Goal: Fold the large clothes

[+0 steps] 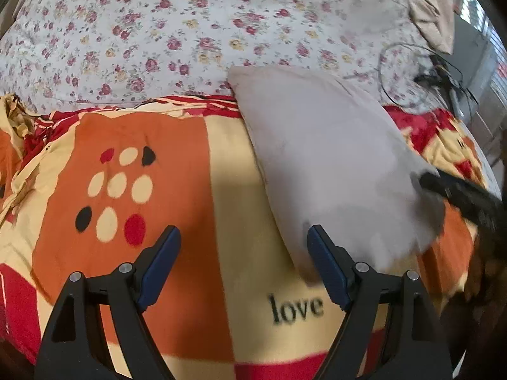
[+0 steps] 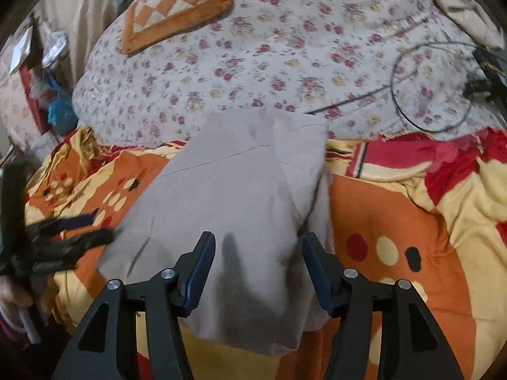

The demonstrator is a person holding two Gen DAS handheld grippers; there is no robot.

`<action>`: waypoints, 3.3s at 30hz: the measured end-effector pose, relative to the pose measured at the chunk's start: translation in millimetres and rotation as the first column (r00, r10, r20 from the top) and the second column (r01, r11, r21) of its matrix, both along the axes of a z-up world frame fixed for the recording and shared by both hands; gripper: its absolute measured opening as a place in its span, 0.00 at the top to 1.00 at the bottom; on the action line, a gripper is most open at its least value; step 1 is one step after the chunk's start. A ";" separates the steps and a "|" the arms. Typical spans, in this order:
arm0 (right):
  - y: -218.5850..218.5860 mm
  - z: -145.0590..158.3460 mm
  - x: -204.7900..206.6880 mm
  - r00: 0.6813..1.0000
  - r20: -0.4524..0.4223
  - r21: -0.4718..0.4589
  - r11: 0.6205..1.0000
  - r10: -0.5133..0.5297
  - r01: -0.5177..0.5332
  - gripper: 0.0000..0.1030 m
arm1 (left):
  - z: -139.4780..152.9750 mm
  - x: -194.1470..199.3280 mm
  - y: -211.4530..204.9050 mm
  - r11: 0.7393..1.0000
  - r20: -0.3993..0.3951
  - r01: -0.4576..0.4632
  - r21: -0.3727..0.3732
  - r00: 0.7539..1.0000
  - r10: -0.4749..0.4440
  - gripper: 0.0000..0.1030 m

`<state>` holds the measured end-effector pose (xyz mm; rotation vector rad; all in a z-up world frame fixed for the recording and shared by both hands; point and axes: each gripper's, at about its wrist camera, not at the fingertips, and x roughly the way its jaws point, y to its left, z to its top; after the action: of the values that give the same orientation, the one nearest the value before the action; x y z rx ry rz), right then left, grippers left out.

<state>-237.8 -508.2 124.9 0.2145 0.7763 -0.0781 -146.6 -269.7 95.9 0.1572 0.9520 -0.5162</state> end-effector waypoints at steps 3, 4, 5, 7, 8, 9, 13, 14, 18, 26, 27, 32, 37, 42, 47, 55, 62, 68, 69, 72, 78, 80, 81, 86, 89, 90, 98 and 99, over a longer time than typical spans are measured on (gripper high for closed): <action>-1.4 -2.9 -1.5 1.000 -0.005 0.020 1.000 0.003 -0.003 0.42 | -3.9 -19.1 2.3 1.000 0.009 0.023 -0.001 1.000 -0.023 0.20; -0.1 -4.5 -1.5 1.000 -0.008 0.017 1.000 0.006 -0.006 0.41 | -7.5 -22.1 0.8 1.000 -0.003 0.028 -0.010 1.000 -0.028 0.20; 0.9 -5.6 -1.7 1.000 -0.010 0.016 1.000 0.008 -0.008 0.39 | -14.0 -25.1 -2.7 0.999 -0.025 0.038 -0.003 0.999 -0.038 0.20; 1.8 -7.7 -0.8 1.000 -0.017 0.021 1.000 0.009 -0.008 0.39 | -27.2 -29.3 -12.0 0.998 -0.066 0.058 0.011 0.996 -0.057 0.20; 2.1 -8.4 -0.6 1.000 -0.017 0.024 1.000 0.007 -0.007 0.39 | -31.1 -30.1 -15.9 0.998 -0.072 0.056 0.013 0.996 -0.055 0.20; 2.2 -8.7 0.3 1.000 -0.015 0.026 1.000 0.006 -0.005 0.39 | -32.2 -28.6 -19.3 0.999 -0.067 0.039 0.006 0.997 -0.038 0.20; -0.2 -11.6 7.7 0.999 -0.030 0.032 0.999 -0.019 0.019 0.38 | -23.6 -12.8 -21.1 0.993 -0.056 -0.055 -0.107 0.997 0.049 0.20; -1.5 -12.4 9.6 0.999 -0.029 0.038 0.999 -0.021 0.023 0.38 | -22.3 -9.7 -21.8 0.992 -0.039 -0.069 -0.106 0.997 0.065 0.20; -9.5 -27.5 18.5 0.997 -0.061 0.013 0.999 -0.050 0.051 0.42 | -34.0 -7.3 -19.1 0.997 0.008 -0.068 -0.045 0.998 0.068 0.17; -16.1 -30.5 17.7 0.994 -0.080 -0.007 0.997 -0.071 0.071 0.38 | -28.1 -2.9 -0.7 0.999 -0.048 -0.029 -0.046 0.998 0.027 0.16; -16.3 -24.8 15.9 0.995 -0.064 -0.008 0.997 -0.075 0.075 0.38 | -21.5 -5.7 -0.8 0.999 -0.032 -0.012 -0.031 0.999 0.011 0.16; -23.9 -3.9 21.7 0.996 -0.010 0.016 0.996 -0.084 0.085 0.31 | 8.8 -14.8 4.9 0.999 0.034 0.047 -0.002 0.998 -0.047 0.16; -33.0 -7.6 48.5 0.996 -0.034 0.067 0.994 -0.082 0.084 0.26 | 18.2 -6.4 2.2 0.998 -0.002 0.066 -0.018 0.998 -0.066 0.16; -43.8 -21.7 60.0 0.996 -0.060 0.141 0.987 -0.068 0.076 0.24 | 25.5 -8.9 6.5 0.994 -0.026 0.100 -0.050 0.994 -0.102 0.16; -55.6 -36.2 71.7 0.998 -0.064 0.224 0.974 -0.023 0.036 0.19 | 29.1 11.3 3.5 0.994 -0.028 0.060 -0.089 0.998 -0.062 0.16; -65.9 -46.6 90.7 0.998 -0.045 0.331 0.943 0.053 -0.035 0.15 | -26.1 91.0 -38.5 0.977 -0.185 -0.015 -0.214 0.982 -0.025 0.14; -65.8 -60.0 103.4 0.991 -0.053 0.377 0.921 0.124 -0.095 0.20 | -53.5 112.9 -62.4 0.966 -0.267 -0.007 -0.260 0.962 -0.064 0.13; -61.3 -50.9 95.2 0.994 -0.001 0.393 0.914 0.108 -0.099 0.60 | -41.5 100.4 -74.3 0.959 -0.201 0.087 -0.270 0.969 -0.144 0.45; -60.3 -45.3 92.1 0.994 0.009 0.402 0.910 0.107 -0.102 0.65 | -36.2 98.3 -73.5 0.957 -0.194 0.100 -0.273 0.968 -0.156 0.55; -48.0 -22.6 81.0 0.991 0.044 0.419 0.898 0.127 -0.134 0.71 | -9.4 94.3 -59.4 0.945 -0.210 0.115 -0.305 0.960 -0.185 0.70; 1.9 15.4 55.1 0.963 0.128 0.526 0.807 0.236 -0.268 0.74 | 52.2 61.6 0.9 0.953 -0.171 0.149 -0.262 0.965 -0.198 0.70; 27.2 5.2 47.4 0.957 0.134 0.557 0.779 0.257 -0.288 0.74 | 55.7 49.2 25.3 0.964 -0.186 0.139 -0.225 0.966 -0.182 0.70; 38.7 -1.3 44.3 0.957 0.124 0.539 0.792 0.261 -0.285 0.73 | 51.1 46.3 31.1 0.970 -0.193 0.132 -0.202 0.966 -0.172 0.69; 70.1 -47.0 40.3 0.980 -0.084 0.290 0.945 0.183 -0.151 0.48 | -13.9 26.2 37.2 0.998 -0.185 0.060 -0.027 0.981 -0.064 0.43; 68.7 -24.0 26.3 0.989 -0.061 0.239 0.964 0.135 -0.117 0.44 | -13.6 18.8 38.6 0.999 -0.117 0.019 -0.037 0.993 -0.023 0.32; 70.0 -10.7 20.1 0.992 -0.036 0.199 0.973 0.123 -0.114 0.44 | -11.1 19.7 38.3 0.999 -0.121 0.009 -0.051 0.993 -0.015 0.31; 119.7 22.2 23.3 0.967 0.011 0.003 0.967 0.254 -0.254 0.50 | 0.0 25.5 38.9 0.995 -0.026 -0.101 -0.023 0.995 0.101 0.29; 120.4 12.2 27.9 0.971 -0.010 -0.024 0.971 0.240 -0.240 0.57 | -0.2 24.9 40.1 0.994 -0.013 -0.110 -0.013 0.994 0.110 0.29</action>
<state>-210.0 -387.8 137.1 0.0957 0.8028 0.1405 -121.8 -229.6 95.6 0.0889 0.9629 -0.4220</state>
